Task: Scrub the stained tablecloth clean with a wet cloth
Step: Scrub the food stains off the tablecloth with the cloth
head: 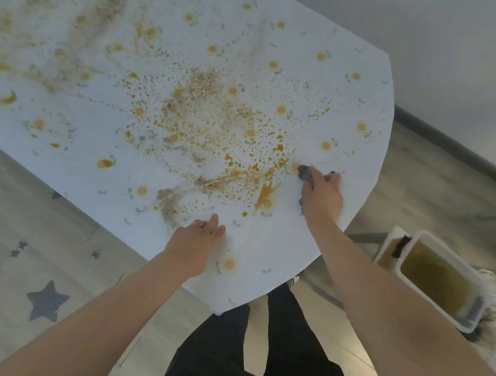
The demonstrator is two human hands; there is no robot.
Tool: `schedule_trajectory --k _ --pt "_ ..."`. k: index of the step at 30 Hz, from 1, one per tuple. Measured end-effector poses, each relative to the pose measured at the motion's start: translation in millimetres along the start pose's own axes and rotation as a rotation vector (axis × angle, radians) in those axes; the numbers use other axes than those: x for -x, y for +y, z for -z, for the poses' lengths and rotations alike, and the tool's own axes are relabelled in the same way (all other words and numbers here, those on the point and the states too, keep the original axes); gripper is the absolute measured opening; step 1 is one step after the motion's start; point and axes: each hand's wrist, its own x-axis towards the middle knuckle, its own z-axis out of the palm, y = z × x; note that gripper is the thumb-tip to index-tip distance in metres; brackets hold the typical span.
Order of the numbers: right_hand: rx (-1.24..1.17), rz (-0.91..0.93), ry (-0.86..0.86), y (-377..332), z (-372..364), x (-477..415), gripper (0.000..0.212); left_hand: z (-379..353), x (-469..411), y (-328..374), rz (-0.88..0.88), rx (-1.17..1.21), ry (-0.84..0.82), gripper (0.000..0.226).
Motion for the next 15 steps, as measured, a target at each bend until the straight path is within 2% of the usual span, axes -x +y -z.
schedule_trajectory --k 2,3,5,8,9,10,12,15 --pt "-0.047 -0.148 0.116 -7.7 -5.2 -5.1 0.037 1.0 -2.2 0.6 -0.004 0.002 -0.022 0.09" --pt "-0.043 -0.083 0.123 -13.6 -12.5 3.7 0.038 1.0 -2.2 0.4 -0.003 0.0 -0.034 0.09" --pt "0.004 0.264 0.046 -22.7 -33.4 42.4 0.039 1.4 -1.6 -0.8 -0.004 0.004 -0.049 0.09" --pt "0.105 0.939 -0.25 -14.8 -46.5 90.0 0.033 5.4 -2.1 -1.9 -0.006 0.014 -0.073 0.09" --pt "0.15 1.023 -0.327 -8.4 -42.5 87.3 0.031 6.9 -1.5 -1.6 -0.007 0.012 -0.085 0.09" --pt "0.14 0.998 -0.351 -5.3 -33.8 74.3 0.029 8.5 -2.1 -1.6 -0.008 0.006 -0.092 0.089" --pt "0.108 0.802 -0.269 5.0 -20.5 36.0 0.026 9.7 -2.8 -1.2 -0.009 0.0 -0.107 0.089" --pt "0.043 0.334 0.005 18.3 -1.9 -25.8 0.027 10.9 -5.8 0.5 0.001 -0.025 -0.115 0.088"
